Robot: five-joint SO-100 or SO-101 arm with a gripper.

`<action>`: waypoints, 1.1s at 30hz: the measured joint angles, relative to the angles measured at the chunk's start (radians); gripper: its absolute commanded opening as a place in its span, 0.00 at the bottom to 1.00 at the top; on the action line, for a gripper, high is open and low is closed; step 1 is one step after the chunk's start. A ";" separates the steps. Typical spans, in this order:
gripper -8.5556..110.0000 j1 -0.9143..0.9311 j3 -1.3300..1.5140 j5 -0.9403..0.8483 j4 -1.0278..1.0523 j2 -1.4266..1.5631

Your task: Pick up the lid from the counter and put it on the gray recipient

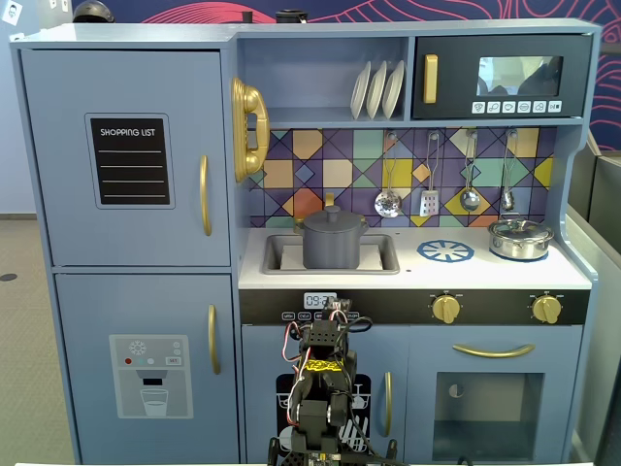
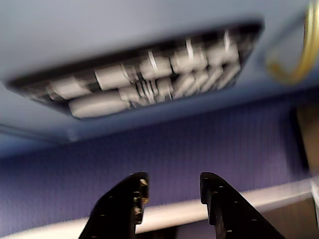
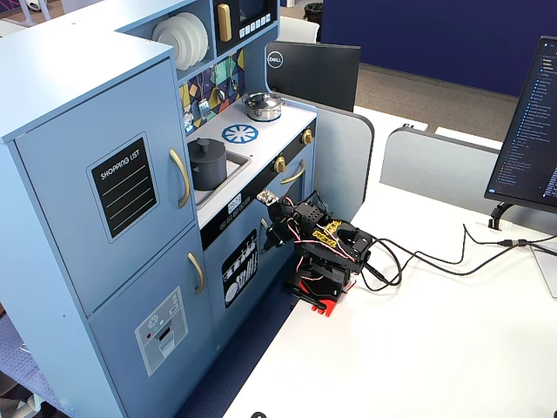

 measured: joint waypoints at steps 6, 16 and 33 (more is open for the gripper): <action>0.10 -0.026 0.006 -0.032 0.204 0.020; 0.11 -0.066 0.000 -0.058 0.245 0.037; 0.12 -0.071 0.000 -0.058 0.245 0.037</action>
